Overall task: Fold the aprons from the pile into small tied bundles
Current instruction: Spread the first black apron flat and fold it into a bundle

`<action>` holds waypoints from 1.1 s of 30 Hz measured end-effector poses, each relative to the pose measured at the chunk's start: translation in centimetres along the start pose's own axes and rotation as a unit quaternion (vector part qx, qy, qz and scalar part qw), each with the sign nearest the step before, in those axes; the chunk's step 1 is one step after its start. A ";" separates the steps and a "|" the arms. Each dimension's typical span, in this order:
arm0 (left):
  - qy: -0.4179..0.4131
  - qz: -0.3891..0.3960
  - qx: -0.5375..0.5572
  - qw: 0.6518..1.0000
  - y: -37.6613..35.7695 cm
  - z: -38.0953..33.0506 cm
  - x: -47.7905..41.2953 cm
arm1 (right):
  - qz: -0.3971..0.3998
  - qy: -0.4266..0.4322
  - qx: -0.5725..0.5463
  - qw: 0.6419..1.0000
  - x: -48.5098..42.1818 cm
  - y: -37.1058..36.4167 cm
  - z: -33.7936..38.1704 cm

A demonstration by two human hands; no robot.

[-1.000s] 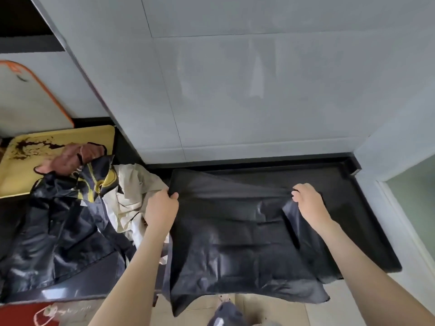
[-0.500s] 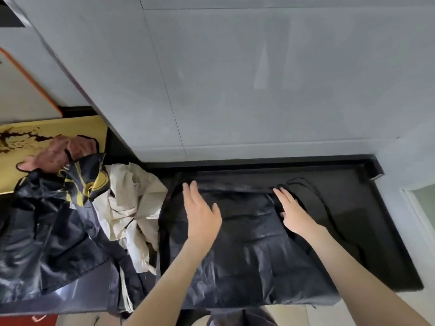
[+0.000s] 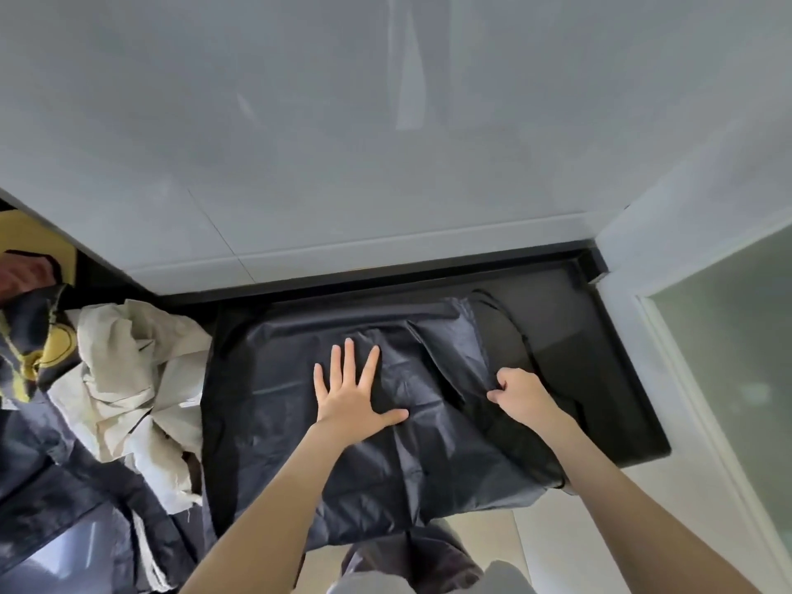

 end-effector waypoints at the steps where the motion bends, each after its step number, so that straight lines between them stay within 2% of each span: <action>1: -0.001 -0.005 -0.001 1.000 0.0 0.1 0.0 | 0.003 0.002 -0.034 0.999 0.0 0.3 0.0; 3: -0.003 -0.014 -0.004 1.000 0.2 0.3 0.1 | 0.008 -0.014 -0.114 0.993 0.1 1.5 -0.4; 6: -0.022 -0.024 -0.017 0.999 0.1 0.8 0.3 | -0.033 -0.028 -0.160 0.986 0.0 4.8 -0.6; 8: -0.036 -0.047 -0.026 0.998 0.1 1.2 0.6 | -0.081 0.000 -0.142 0.987 -0.5 6.5 0.2; 11: -0.037 -0.069 -0.022 0.997 0.0 1.9 0.6 | -0.132 0.085 -0.068 0.985 -1.4 7.8 2.3; 13: -0.030 -0.081 -0.025 0.996 0.2 2.3 0.6 | -0.117 0.116 -0.077 0.983 -1.7 7.9 2.9; 15: -0.014 -0.093 -0.021 0.995 0.3 3.0 0.4 | -0.079 0.100 -0.107 0.986 -2.1 7.5 2.2; 19: 0.014 -0.135 0.035 0.990 0.8 3.2 0.3 | -0.016 0.035 -0.008 0.999 -1.6 5.6 -1.7; 22: -0.079 -0.233 0.026 0.969 1.9 -1.5 1.6 | 0.060 -0.018 0.071 0.996 -0.3 3.8 -4.4; 24: -0.124 -0.210 0.047 0.969 1.5 -5.9 2.6 | 0.055 -0.039 0.081 0.994 0.2 3.1 -5.7; 26: -0.092 -0.119 0.077 0.986 -0.5 -8.4 2.7 | 0.036 -0.063 0.007 0.997 0.5 2.7 -6.1; 28: -0.064 -0.067 0.016 0.996 -2.8 -8.7 2.2 | 0.032 -0.101 -0.083 0.991 1.3 2.5 -6.8; 30: -0.069 -0.075 -0.046 0.994 -3.9 -7.4 1.7 | 0.027 -0.117 -0.093 0.988 1.8 2.9 -7.7; 33: -0.102 -0.118 -0.079 0.985 -3.8 -5.6 1.6 | -0.031 -0.083 -0.009 0.996 2.0 5.7 -8.5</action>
Point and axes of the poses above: each hand's wrist, its own x-axis away from the middle knuckle, its own y-axis out of the back of the hand, z = x × y, the point moved 5 cm from there along -x, towards the middle knuckle, and after that the axes turned 5 degrees about z, right-handed, at the moved point
